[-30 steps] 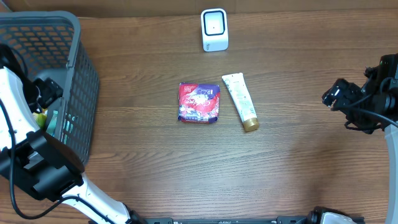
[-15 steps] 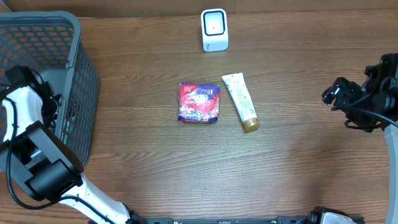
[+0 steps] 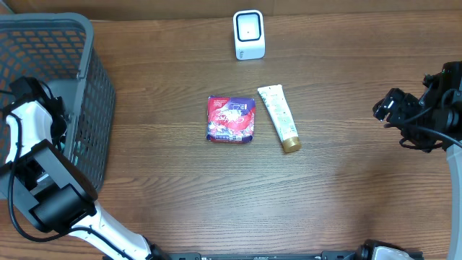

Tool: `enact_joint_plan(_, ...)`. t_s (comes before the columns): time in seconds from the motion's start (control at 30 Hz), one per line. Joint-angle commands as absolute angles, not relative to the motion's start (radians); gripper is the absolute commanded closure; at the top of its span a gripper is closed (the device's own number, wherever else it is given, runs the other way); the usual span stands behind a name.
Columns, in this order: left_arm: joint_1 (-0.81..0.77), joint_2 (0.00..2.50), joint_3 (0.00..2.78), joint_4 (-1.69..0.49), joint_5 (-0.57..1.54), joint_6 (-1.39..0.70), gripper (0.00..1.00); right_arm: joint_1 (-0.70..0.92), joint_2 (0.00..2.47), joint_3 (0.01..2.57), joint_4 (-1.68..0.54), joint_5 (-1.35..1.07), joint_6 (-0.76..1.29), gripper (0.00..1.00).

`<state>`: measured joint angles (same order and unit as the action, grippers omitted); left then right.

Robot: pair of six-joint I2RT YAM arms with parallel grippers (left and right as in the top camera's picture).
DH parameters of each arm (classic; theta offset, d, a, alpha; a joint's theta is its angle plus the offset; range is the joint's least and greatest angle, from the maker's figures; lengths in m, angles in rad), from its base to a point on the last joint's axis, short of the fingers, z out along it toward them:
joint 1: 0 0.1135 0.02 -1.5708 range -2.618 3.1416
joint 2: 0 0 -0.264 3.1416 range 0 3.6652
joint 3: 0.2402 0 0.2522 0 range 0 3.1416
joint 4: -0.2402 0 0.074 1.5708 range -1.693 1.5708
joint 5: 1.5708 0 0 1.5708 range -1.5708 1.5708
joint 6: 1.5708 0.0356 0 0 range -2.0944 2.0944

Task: Scan the item barcode
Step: 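Lower the left gripper into the basket toward the mint-green wipes pack, then grasp the mint-green wipes pack with the left gripper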

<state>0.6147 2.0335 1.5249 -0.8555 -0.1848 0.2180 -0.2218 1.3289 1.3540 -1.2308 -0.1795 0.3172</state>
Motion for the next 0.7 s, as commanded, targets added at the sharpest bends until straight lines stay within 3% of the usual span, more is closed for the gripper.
enact_joint_plan(0.0, 0.615, 2.035, 1.506, -0.853, -0.209, 0.240, 0.00, -0.225, 1.325, 1.374, -1.227, -0.188, 0.314, 0.07)
enact_joint_plan(0.3, 0.615, 2.035, 1.506, -0.867, -0.146, 0.240, 0.12, -0.225, 1.325, 1.374, -1.225, -0.188, 0.314, 0.07)
enact_joint_plan(0.67, 0.615, 2.034, 1.532, -0.854, -0.130, 0.291, 0.00, -0.225, 1.325, 1.374, -1.225, -0.188, 0.314, 0.07)
